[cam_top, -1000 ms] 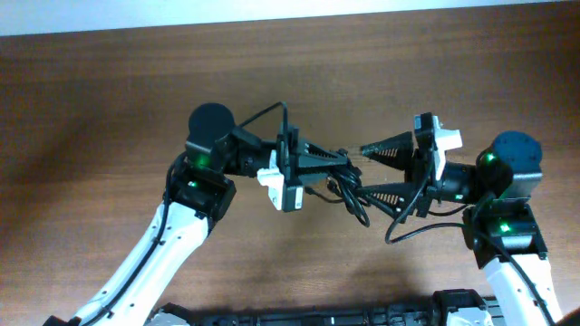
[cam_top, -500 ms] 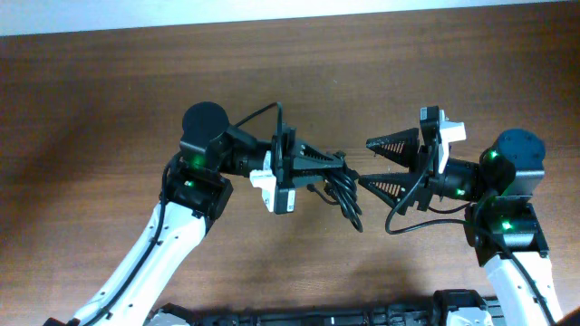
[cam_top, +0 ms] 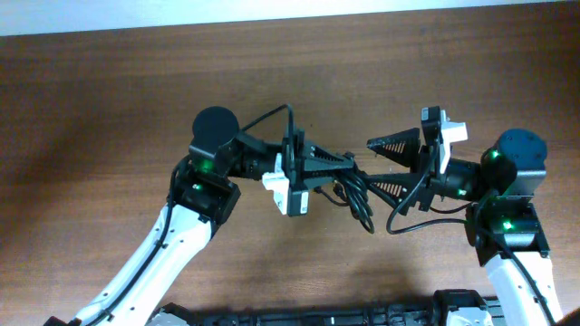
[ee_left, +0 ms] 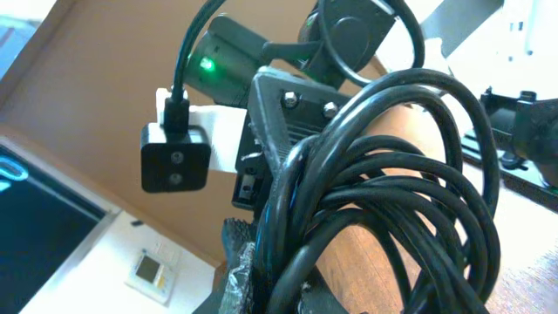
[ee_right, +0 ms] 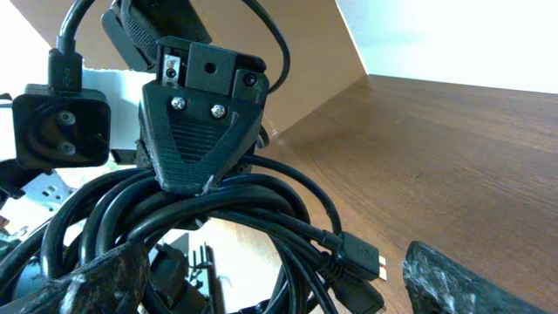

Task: Untangle cables

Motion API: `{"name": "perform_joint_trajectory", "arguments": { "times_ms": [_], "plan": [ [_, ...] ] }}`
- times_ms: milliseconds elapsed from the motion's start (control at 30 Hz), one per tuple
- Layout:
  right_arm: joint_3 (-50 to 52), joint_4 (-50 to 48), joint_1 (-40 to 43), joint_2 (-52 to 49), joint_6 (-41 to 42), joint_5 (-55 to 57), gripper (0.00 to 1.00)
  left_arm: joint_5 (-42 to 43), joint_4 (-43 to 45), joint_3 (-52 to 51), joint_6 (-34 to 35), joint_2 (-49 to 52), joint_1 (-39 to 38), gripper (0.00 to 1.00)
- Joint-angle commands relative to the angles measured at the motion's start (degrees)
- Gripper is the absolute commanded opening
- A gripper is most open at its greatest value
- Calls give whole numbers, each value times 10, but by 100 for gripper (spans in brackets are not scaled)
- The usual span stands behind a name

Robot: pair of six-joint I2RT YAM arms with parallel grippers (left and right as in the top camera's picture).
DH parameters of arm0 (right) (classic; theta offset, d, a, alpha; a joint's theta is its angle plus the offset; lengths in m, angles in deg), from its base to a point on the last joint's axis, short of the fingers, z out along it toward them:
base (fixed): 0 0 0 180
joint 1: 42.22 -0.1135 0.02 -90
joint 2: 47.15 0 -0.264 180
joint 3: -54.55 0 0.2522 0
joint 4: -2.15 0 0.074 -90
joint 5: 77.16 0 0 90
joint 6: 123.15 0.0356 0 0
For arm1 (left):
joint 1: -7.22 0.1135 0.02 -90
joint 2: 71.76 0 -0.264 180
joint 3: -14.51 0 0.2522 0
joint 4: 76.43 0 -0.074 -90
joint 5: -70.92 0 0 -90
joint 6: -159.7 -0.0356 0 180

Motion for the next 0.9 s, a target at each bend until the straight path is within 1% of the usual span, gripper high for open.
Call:
{"name": "perform_joint_trajectory", "arguments": {
  "times_ms": [0, 100, 200, 333, 433, 533, 700, 867],
  "plan": [
    [-6, 0, -2, -1, -8, -28, 91, -94, 12, 3, 46, -14, -8, 0],
    [-6, 0, -17, -1, -26, -28, 91, -121, 16, 3, 54, -14, -8, 0],
    [-6, -3, -42, -1, -54, -27, 91, -158, 16, 3, 85, -14, -8, 0],
    [-6, -13, -49, -1, -56, -25, 91, -178, 16, 3, 93, -14, -8, 0],
    [-6, -13, -49, -1, -56, -25, 91, -209, 14, 3, 104, -14, -8, 0],
    [-6, -13, -49, -1, -56, -25, 91, -254, 15, 3, 147, -14, -8, 0],
    [-6, -17, -40, 0, -50, -21, 91, -255, 15, 3, 156, -14, -8, 0],
    [-6, -17, 0, 0, -5, -30, 91, -255, 13, 3, 159, -14, -8, 0]
  ]
}}
